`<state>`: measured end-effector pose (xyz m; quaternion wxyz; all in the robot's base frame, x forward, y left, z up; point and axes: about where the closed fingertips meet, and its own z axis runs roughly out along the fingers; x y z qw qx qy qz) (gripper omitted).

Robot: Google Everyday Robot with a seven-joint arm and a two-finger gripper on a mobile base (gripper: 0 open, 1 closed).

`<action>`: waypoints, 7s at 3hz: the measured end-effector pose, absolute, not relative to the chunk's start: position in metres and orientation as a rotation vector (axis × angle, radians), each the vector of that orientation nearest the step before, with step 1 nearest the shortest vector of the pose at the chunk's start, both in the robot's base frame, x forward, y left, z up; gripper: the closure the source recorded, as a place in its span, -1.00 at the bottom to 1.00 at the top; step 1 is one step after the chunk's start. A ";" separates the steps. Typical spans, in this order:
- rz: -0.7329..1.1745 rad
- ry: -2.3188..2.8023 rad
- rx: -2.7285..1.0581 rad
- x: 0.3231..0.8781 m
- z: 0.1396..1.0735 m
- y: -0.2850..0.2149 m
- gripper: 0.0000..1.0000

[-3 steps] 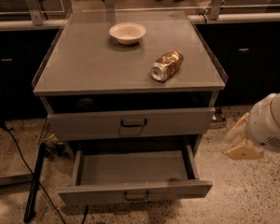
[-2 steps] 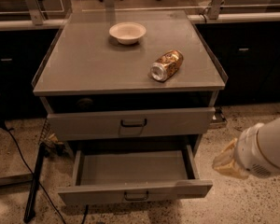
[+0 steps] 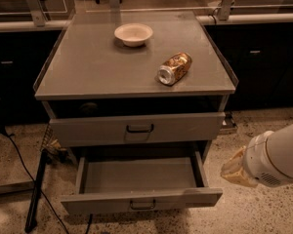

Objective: Close middle drawer

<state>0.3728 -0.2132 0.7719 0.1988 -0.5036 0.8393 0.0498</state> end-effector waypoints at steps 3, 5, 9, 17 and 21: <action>0.065 2.292 -1.370 0.374 0.648 -0.238 1.00; 0.223 2.336 -1.323 0.369 0.516 -0.237 1.00; 0.220 2.277 -1.246 0.392 0.436 -0.237 1.00; 0.125 1.965 -1.214 0.548 0.382 -0.159 1.00; 0.046 1.834 -1.179 0.589 0.389 -0.142 1.00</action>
Offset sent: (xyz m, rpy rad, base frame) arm 0.0050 -0.0338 -0.1218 -0.0160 -0.1401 -0.0319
